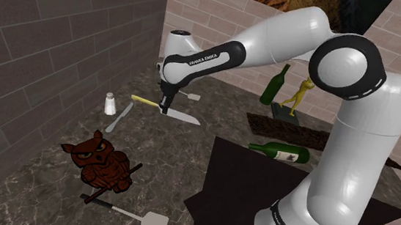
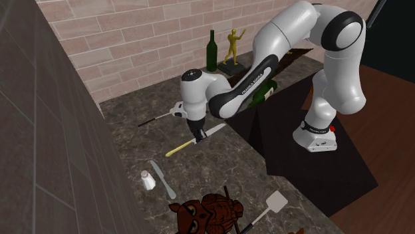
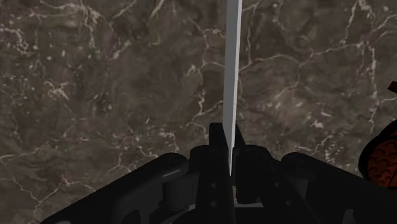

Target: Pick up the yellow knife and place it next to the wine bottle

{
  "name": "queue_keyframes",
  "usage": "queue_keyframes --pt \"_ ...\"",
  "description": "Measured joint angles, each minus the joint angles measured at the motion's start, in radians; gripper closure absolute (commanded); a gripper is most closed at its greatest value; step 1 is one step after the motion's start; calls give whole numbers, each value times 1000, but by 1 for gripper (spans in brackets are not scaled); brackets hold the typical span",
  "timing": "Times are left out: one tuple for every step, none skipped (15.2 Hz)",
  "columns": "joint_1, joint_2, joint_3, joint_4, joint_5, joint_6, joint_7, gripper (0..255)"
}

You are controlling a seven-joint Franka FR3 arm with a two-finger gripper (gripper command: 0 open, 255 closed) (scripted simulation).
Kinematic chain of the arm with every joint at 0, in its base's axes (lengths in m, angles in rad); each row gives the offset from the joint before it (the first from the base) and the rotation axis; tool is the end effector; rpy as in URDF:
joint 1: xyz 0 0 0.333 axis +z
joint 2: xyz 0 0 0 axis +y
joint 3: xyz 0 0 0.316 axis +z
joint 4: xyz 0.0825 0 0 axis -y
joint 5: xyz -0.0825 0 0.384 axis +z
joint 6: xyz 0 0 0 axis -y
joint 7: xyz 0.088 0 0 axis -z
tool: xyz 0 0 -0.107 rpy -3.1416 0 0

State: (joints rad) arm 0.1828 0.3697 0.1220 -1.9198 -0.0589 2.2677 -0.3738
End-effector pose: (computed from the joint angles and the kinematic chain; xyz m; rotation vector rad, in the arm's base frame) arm 0.5931 0.1812 0.2998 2.9460 1.0906 -0.0290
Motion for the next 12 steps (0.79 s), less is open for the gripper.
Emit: queue_keyframes --pt "0 -8 1 4 1 -11 0 255" --pt "-1 -15 1 8 3 -23 -2 255" --pt "-2 -20 1 15 4 -35 -5 255" --pt "-3 -28 2 16 5 -44 -5 255" --pt "-3 -32 2 22 6 -54 -5 255" --pt "-2 -45 3 22 8 -66 -5 255" --pt "-2 -50 4 28 9 -78 -5 255" --pt "-3 -56 4 32 10 -87 -7 255" --pt "-9 -71 3 17 13 -88 -15 255" --pt "-20 -86 -2 -4 16 -81 -32 255" --pt "-32 -107 -7 -35 19 -71 -49 255" --pt "-43 -115 -12 -57 21 -57 -65 255"
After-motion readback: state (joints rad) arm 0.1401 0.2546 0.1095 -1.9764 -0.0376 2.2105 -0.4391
